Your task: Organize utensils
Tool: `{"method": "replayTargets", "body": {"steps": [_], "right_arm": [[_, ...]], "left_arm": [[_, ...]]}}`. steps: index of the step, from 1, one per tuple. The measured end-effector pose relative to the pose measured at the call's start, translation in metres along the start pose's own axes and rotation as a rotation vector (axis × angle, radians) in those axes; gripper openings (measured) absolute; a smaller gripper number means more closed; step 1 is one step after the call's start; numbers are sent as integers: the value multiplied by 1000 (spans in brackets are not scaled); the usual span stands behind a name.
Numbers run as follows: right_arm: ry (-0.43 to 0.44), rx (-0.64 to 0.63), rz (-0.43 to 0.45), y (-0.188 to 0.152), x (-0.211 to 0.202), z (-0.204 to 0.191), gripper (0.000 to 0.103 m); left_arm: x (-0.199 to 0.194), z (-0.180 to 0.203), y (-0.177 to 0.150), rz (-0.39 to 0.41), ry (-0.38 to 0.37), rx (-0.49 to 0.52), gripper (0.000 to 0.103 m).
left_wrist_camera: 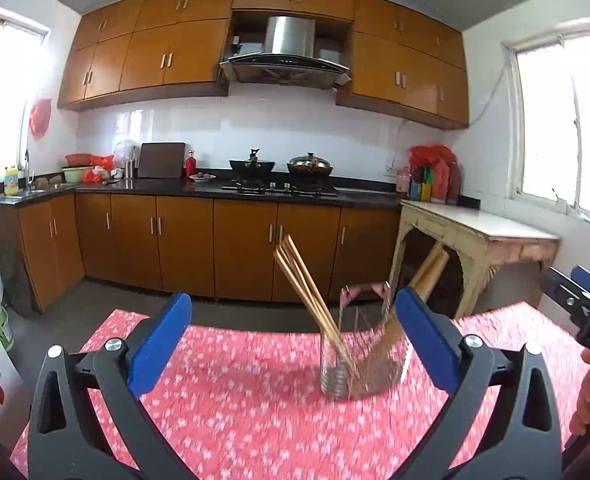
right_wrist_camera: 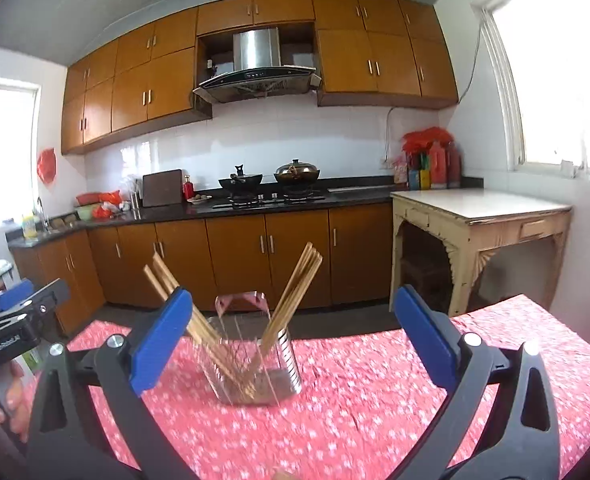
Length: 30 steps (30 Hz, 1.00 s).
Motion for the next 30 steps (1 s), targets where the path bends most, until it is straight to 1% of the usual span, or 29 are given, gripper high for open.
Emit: {"method": "replayTargets", "body": {"steps": [3, 4, 8, 12, 15, 21, 24, 30], "right_arm": [[-7, -16, 9, -13, -19, -4, 99], [-17, -19, 10, -20, -27, -4, 99], [-19, -36, 5, -39, -48, -9, 99], [-22, -74, 18, -47, -64, -15, 99], [0, -52, 14, -52, -76, -18, 99], [0, -66, 27, -55, -92, -18, 99], [3, -61, 26, -56, -94, -18, 99], [-4, -61, 10, -69, -98, -16, 99]], "left_arm": [[-17, -3, -17, -11, 13, 8, 101], [-25, -5, -23, -9, 29, 17, 101], [-45, -7, -31, 9, 55, 33, 101], [-64, -3, -36, 34, 70, 62, 101], [-74, 1, -39, 33, 66, 75, 101], [-84, 5, -50, 7, 41, 36, 101], [-86, 7, -59, -5, 31, 29, 101], [-90, 9, -73, -25, 12, 24, 101]]}}
Point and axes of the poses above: each gripper's, at about its wrist camera, not at the fingertips, and x roughly the way its jaws point, z to its right, y to its top, the point moved 10 cm from there along x, roughly the way its jaws point, and after that the axes turned 13 degrees about z, right-handed, at the moved point
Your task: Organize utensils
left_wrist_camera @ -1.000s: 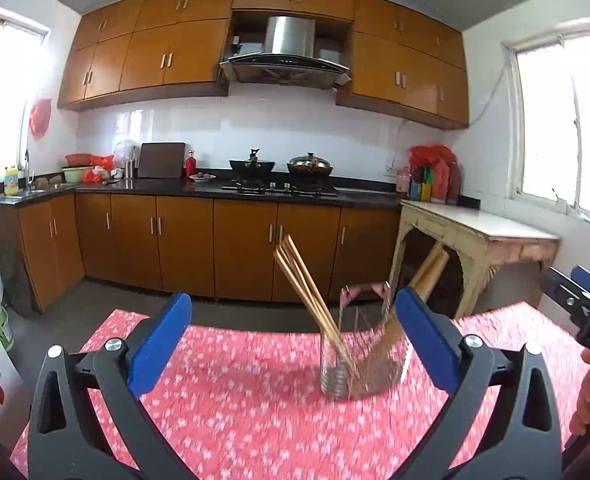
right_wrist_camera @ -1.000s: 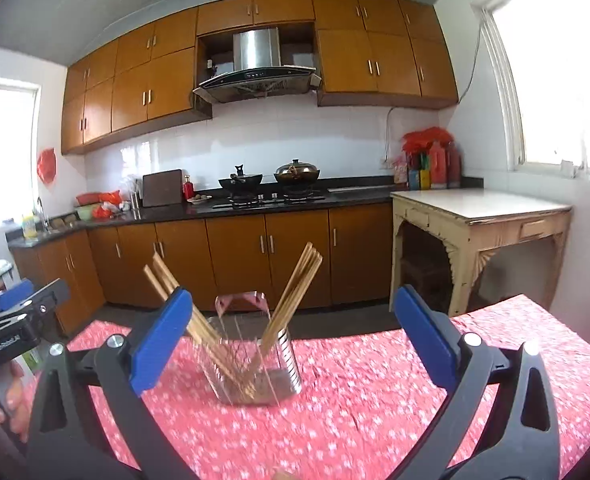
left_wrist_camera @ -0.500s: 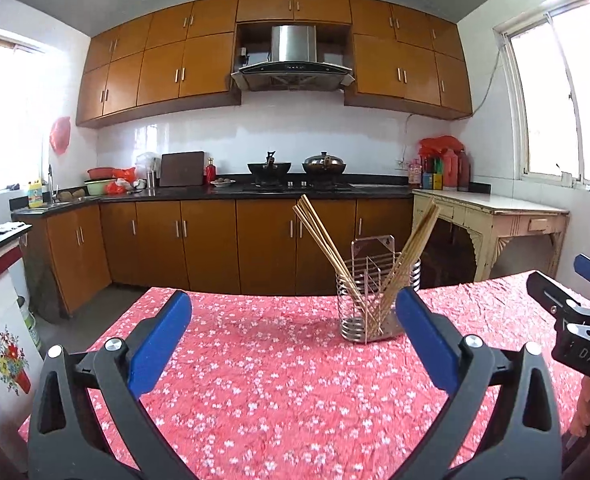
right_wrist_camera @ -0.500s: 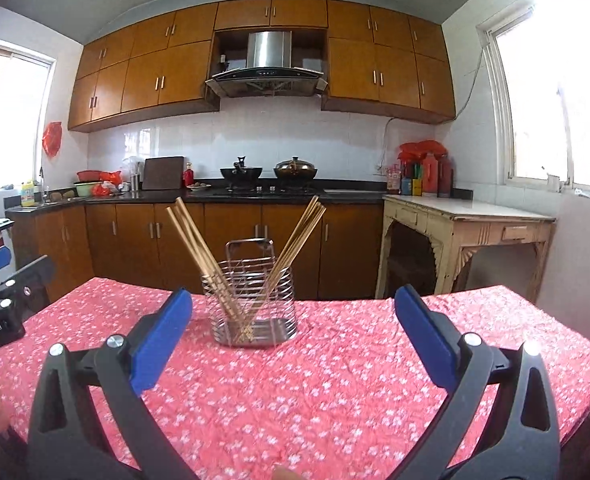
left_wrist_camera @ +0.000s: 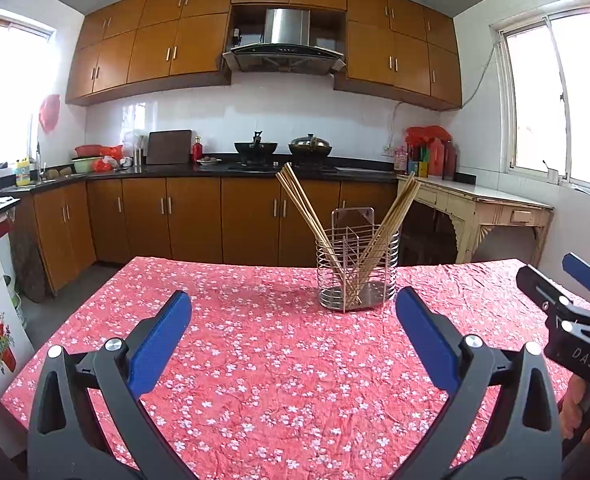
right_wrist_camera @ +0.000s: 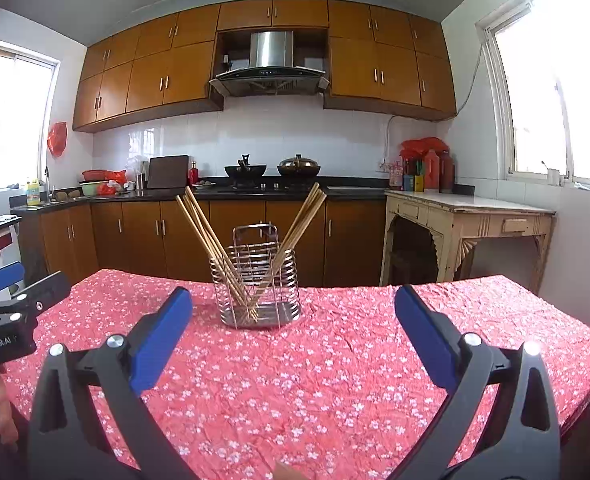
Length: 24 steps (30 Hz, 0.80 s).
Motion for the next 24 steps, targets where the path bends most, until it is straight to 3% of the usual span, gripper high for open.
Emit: {"method": "replayTargets", "body": {"steps": [24], "right_arm": [[4, -4, 14, 4, 0, -2, 99]], "left_arm": [[-10, 6, 6, 36, -27, -11, 101]]}}
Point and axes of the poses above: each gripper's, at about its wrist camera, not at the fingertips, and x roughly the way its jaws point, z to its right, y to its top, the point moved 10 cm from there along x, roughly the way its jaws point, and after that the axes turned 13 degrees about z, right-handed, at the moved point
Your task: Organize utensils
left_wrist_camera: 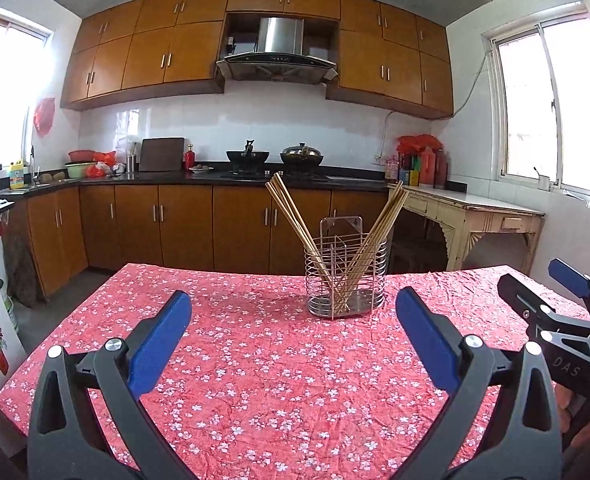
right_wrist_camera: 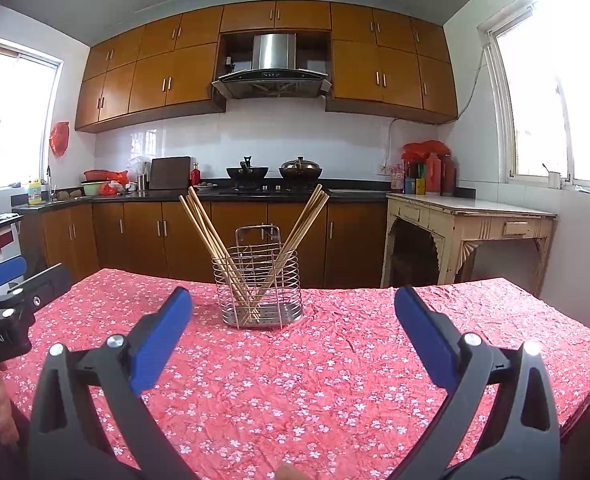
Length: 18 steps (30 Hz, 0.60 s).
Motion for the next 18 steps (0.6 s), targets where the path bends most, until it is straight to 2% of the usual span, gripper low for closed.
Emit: {"method": "replayTargets", "body": {"steps": [18], "right_arm": [[-2, 11, 1, -2, -1, 3, 99]], "left_arm": [[1, -2, -1, -8, -3, -6, 101]]}}
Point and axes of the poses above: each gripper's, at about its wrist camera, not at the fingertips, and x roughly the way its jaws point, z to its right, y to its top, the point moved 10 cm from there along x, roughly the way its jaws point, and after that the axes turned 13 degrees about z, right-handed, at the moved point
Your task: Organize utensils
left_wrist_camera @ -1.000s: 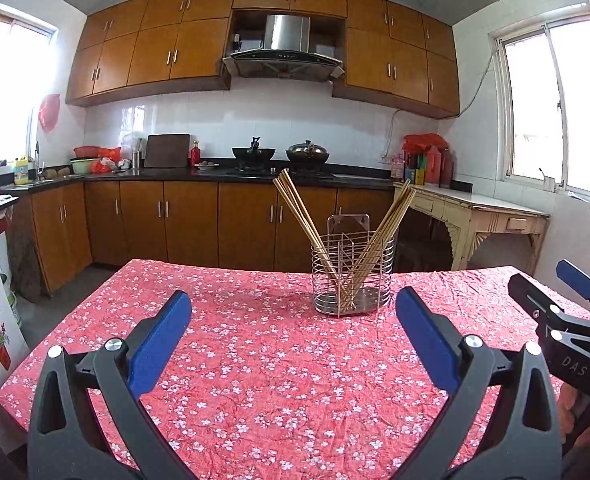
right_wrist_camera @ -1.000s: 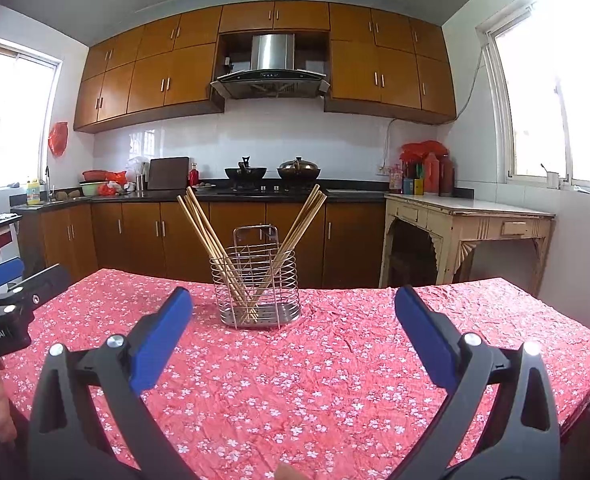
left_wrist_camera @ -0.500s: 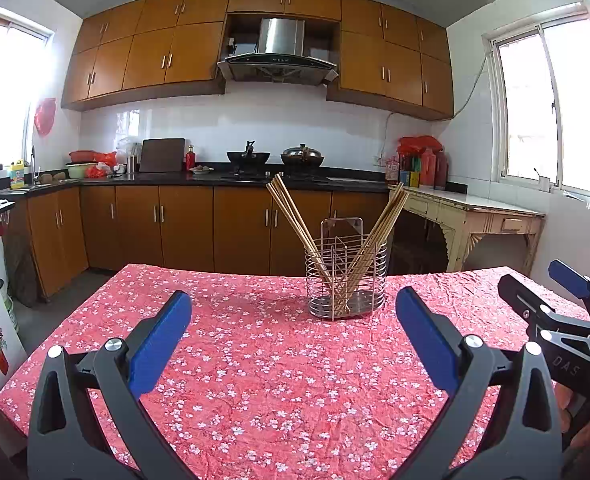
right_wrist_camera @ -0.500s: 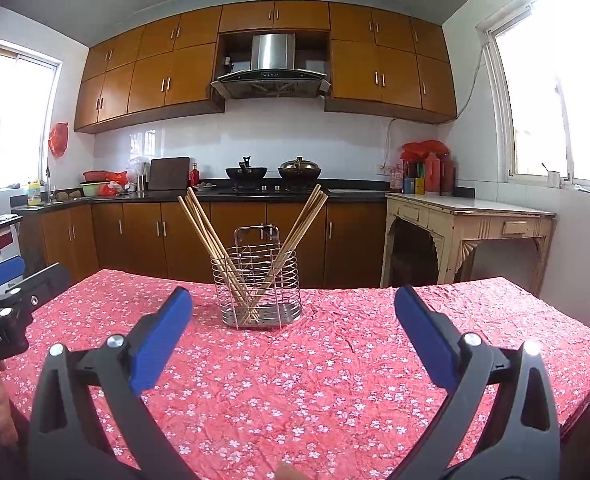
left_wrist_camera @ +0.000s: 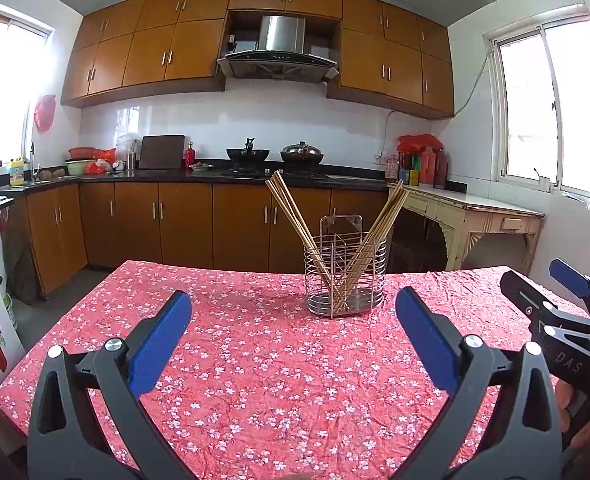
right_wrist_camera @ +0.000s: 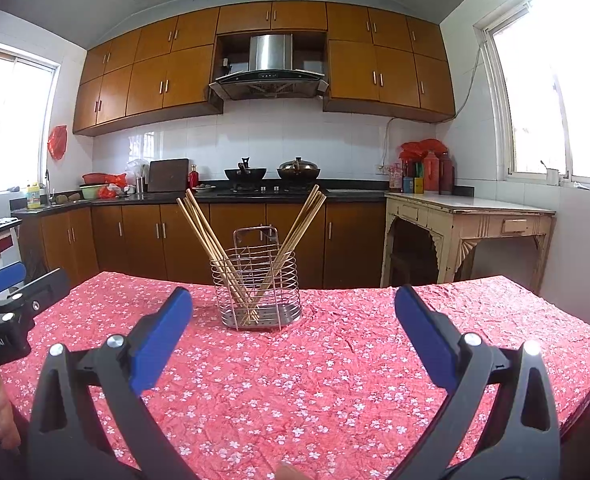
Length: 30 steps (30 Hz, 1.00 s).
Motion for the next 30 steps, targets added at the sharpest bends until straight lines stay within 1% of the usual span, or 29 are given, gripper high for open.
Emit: {"method": "replayTargets", "body": {"steps": [30], "right_arm": [[-5, 10, 6, 1, 0, 3, 99]], "left_arm": [[0, 2, -1, 0, 2, 1, 101]]}}
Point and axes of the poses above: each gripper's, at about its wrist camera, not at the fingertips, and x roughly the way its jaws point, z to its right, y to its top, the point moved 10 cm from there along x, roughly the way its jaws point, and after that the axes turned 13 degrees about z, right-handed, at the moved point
